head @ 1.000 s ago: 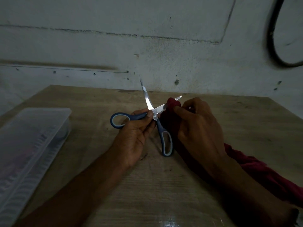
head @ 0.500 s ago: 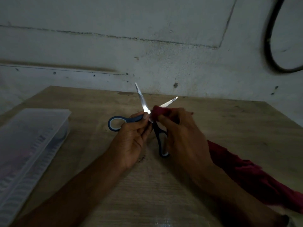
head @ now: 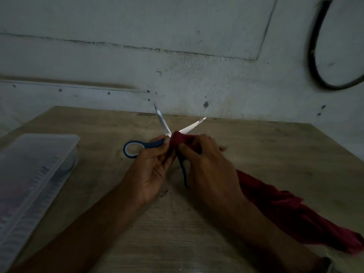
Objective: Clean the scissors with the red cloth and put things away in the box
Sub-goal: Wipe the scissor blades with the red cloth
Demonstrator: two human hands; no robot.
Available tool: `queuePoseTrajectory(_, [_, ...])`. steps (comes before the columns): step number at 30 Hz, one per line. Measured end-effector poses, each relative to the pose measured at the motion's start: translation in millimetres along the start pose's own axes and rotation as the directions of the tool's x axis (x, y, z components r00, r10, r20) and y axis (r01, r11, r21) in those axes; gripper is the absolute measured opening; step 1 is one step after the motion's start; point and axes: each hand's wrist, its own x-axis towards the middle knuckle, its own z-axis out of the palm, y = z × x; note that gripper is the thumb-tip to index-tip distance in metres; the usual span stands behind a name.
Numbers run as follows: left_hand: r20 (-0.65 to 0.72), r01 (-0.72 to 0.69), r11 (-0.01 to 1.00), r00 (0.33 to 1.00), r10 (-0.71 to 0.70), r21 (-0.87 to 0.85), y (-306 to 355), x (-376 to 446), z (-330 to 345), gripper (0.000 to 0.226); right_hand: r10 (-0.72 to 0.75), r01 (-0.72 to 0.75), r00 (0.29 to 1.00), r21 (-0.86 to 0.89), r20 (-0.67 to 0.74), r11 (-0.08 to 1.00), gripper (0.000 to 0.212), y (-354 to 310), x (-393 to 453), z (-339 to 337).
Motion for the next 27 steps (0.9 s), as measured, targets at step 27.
queuePoseTrajectory(27, [0.049, -0.049, 0.992, 0.998, 0.043, 0.118, -0.9, -4.3, 5.3, 0.021, 0.539, -0.354, 0.781, 0.935, 0.316, -0.034, 0.031, 17.1, 14.4, -7.5])
